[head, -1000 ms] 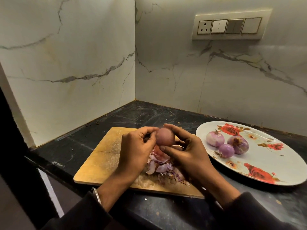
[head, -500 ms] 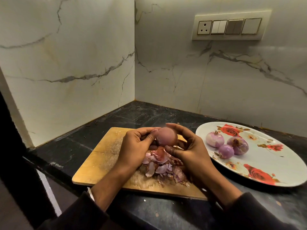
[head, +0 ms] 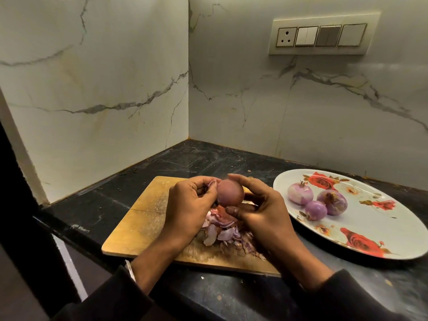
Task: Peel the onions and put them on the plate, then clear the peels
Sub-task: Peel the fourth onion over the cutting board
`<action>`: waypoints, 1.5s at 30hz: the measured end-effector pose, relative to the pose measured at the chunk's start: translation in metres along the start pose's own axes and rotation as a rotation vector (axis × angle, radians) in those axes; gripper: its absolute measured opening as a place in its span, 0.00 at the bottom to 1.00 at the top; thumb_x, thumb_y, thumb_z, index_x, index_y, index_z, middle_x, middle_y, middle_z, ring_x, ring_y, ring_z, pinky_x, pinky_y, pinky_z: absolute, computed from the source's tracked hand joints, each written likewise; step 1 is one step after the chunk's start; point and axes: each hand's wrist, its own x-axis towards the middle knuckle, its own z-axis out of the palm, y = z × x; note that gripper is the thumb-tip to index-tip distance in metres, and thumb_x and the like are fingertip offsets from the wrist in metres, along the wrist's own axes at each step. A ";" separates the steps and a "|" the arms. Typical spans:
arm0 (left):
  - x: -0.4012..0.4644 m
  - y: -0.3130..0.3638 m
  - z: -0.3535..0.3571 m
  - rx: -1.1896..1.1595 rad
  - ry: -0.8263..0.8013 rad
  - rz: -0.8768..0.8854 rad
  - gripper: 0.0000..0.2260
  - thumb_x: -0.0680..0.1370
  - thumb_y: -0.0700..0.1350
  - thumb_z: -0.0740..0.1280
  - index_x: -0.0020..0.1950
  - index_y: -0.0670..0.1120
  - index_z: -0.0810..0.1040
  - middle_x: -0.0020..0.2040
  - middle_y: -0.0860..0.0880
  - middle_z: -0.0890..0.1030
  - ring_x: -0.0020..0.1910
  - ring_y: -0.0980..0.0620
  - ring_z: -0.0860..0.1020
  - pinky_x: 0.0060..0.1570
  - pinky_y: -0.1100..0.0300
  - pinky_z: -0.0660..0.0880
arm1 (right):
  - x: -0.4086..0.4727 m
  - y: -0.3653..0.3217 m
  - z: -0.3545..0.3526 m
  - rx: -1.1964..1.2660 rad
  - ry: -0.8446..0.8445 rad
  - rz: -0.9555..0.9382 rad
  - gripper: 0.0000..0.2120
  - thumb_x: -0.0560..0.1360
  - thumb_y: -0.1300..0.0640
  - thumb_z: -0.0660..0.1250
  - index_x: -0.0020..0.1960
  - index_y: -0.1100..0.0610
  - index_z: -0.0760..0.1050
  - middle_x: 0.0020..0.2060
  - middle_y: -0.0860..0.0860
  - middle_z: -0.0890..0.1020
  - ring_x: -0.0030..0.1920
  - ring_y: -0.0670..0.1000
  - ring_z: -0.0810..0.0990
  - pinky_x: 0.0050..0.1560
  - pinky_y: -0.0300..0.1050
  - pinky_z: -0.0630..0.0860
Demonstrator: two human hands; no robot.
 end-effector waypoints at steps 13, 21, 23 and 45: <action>0.003 0.002 0.002 -0.290 -0.105 -0.183 0.08 0.81 0.45 0.66 0.56 0.49 0.83 0.48 0.51 0.86 0.49 0.55 0.85 0.45 0.55 0.84 | 0.002 -0.004 -0.006 0.159 -0.016 0.080 0.31 0.69 0.75 0.75 0.62 0.45 0.82 0.60 0.49 0.84 0.60 0.51 0.83 0.54 0.53 0.84; 0.005 0.002 0.001 -0.359 -0.140 -0.229 0.07 0.80 0.40 0.67 0.55 0.44 0.84 0.46 0.47 0.87 0.47 0.49 0.86 0.46 0.52 0.84 | 0.002 -0.006 -0.011 0.117 -0.033 0.099 0.31 0.69 0.75 0.74 0.65 0.48 0.80 0.60 0.45 0.83 0.62 0.45 0.82 0.56 0.50 0.83; 0.005 0.002 0.001 -0.328 -0.120 -0.213 0.07 0.80 0.40 0.68 0.54 0.46 0.84 0.45 0.48 0.87 0.46 0.50 0.86 0.45 0.52 0.84 | 0.002 -0.006 -0.010 0.103 -0.028 0.106 0.31 0.69 0.75 0.74 0.65 0.48 0.80 0.60 0.46 0.83 0.62 0.46 0.82 0.57 0.51 0.82; 0.003 0.007 0.001 -0.293 -0.082 -0.167 0.09 0.79 0.37 0.68 0.48 0.51 0.83 0.42 0.54 0.87 0.44 0.56 0.86 0.39 0.63 0.81 | 0.004 -0.003 -0.009 0.068 -0.054 0.077 0.32 0.68 0.75 0.75 0.65 0.48 0.81 0.61 0.46 0.83 0.64 0.48 0.81 0.59 0.54 0.82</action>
